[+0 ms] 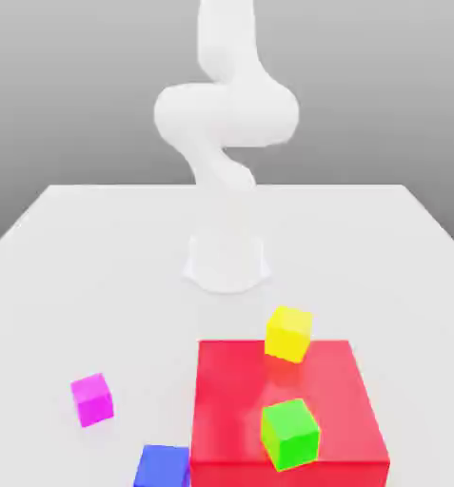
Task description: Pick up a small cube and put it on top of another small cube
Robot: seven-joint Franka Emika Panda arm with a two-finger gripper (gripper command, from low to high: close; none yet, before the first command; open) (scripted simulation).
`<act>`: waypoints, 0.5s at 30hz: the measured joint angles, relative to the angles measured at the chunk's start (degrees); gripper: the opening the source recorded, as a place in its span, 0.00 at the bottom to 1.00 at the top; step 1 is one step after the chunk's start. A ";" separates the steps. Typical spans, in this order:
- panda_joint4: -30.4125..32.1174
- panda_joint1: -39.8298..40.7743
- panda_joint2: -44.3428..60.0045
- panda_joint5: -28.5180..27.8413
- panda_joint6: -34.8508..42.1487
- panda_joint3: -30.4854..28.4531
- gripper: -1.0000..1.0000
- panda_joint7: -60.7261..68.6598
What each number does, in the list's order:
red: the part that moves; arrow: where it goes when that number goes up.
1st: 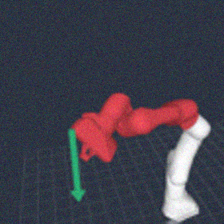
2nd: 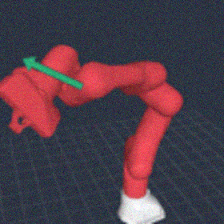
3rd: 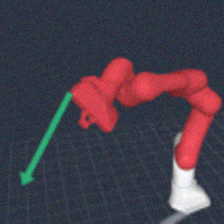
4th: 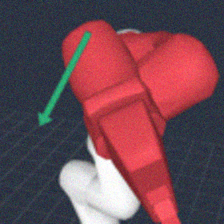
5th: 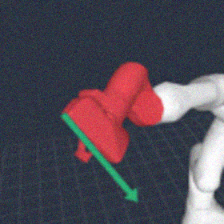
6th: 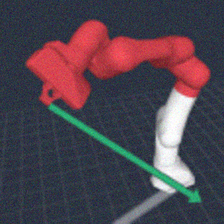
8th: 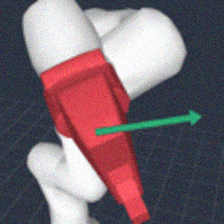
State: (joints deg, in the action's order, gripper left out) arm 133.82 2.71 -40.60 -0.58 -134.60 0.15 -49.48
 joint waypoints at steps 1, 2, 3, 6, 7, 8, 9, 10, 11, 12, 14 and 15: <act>0.88 1.15 2.26 -0.25 -1.22 0.04 0.50 -1.57; 1.72 2.24 4.43 -0.49 -2.39 0.04 0.50 -3.09; 2.55 3.30 6.55 -0.73 -3.54 0.03 0.50 -4.56; 4.99 6.32 12.83 -1.41 -6.92 -0.15 0.50 -8.92; 5.80 7.31 14.91 -1.61 -8.04 -0.24 0.50 -10.34; 6.61 8.23 16.99 -1.82 -9.16 -0.41 0.50 -11.77; 7.42 9.09 19.07 -2.04 -10.28 -0.63 0.50 -13.21; 8.22 9.97 21.15 -2.22 -11.40 -0.85 0.50 -14.62; 9.03 10.77 23.22 -2.38 -12.52 -1.14 0.50 -16.01; 9.84 11.54 25.30 -2.51 -13.64 -1.47 0.50 -17.39; 11.46 12.97 29.45 -2.62 -15.88 -2.22 0.50 -20.02; 12.27 13.60 31.52 -2.57 -17.01 -2.66 0.50 -21.27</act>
State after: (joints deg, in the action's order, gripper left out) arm 146.09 16.31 -9.08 -3.15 -151.61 -2.52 -70.75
